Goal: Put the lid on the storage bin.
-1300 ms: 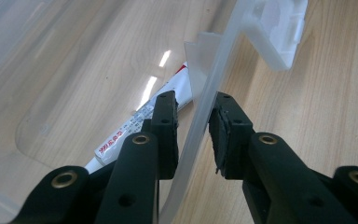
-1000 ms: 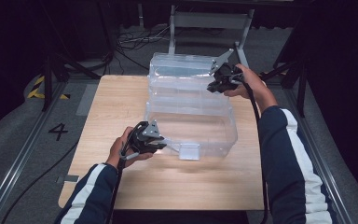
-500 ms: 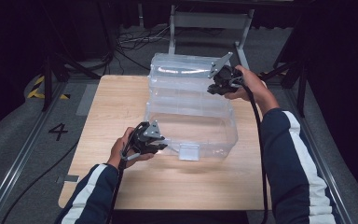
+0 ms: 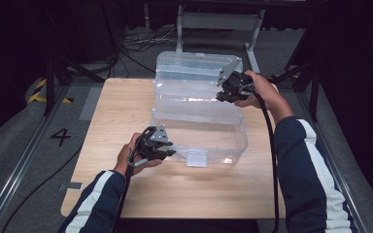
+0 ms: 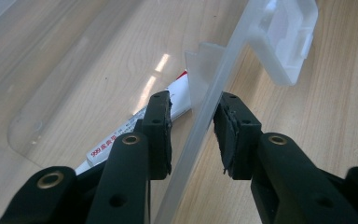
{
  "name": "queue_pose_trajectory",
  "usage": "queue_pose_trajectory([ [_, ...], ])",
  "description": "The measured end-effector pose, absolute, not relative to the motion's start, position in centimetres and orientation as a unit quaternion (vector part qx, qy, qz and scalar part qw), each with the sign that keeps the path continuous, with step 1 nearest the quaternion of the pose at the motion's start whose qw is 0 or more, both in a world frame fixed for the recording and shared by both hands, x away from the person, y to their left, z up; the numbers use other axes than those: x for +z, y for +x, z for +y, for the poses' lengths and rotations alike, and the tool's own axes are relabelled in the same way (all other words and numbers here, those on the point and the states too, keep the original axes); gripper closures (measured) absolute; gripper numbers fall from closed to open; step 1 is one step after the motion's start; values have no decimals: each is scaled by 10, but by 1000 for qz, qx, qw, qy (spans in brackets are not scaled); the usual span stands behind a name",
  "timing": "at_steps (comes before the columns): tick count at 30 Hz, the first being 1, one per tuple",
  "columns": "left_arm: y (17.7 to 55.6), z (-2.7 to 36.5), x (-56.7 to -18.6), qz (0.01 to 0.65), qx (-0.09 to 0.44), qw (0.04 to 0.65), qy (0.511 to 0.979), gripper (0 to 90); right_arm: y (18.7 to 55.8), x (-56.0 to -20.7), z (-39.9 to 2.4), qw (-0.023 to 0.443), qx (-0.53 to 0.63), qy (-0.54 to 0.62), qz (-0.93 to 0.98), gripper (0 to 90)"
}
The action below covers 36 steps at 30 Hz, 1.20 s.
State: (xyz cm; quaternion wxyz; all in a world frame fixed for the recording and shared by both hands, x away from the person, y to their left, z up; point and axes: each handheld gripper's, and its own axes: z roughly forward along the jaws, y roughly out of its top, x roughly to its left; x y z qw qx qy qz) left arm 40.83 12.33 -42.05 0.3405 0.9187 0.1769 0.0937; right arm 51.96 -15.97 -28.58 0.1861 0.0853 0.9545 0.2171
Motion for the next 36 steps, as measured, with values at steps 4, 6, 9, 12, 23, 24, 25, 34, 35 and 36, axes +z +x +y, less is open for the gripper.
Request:
queue_pose_trajectory([
  [4, 408, 123, -421, 177, 93, 341, 919, 676, 511, -284, -159, 190, 210, 74, 956, 848],
  [6, 408, 123, -421, 177, 93, 341, 919, 675, 508, -284, -158, 193, 208, 68, 957, 847],
  [9, 408, 124, -421, 173, 95, 340, 919, 675, 502, -285, -158, 200, 209, 68, 955, 847],
  [12, 408, 124, -421, 173, 95, 340, 920, 674, 498, -286, -159, 205, 211, 65, 953, 847],
  [23, 408, 123, -421, 173, 98, 341, 919, 666, 481, -292, -166, 217, 239, 61, 944, 847],
  [24, 408, 123, -421, 173, 99, 341, 919, 665, 480, -292, -166, 221, 241, 60, 943, 846],
  [25, 407, 123, -421, 173, 101, 341, 918, 663, 478, -293, -166, 221, 241, 60, 943, 846],
  [34, 406, 123, -422, 168, 109, 341, 918, 652, 470, -299, -172, 227, 272, 71, 933, 835],
  [35, 406, 123, -422, 167, 111, 341, 918, 651, 468, -300, -174, 226, 279, 70, 931, 833],
  [36, 406, 123, -422, 167, 111, 341, 918, 650, 468, -300, -174, 226, 279, 70, 931, 833],
])
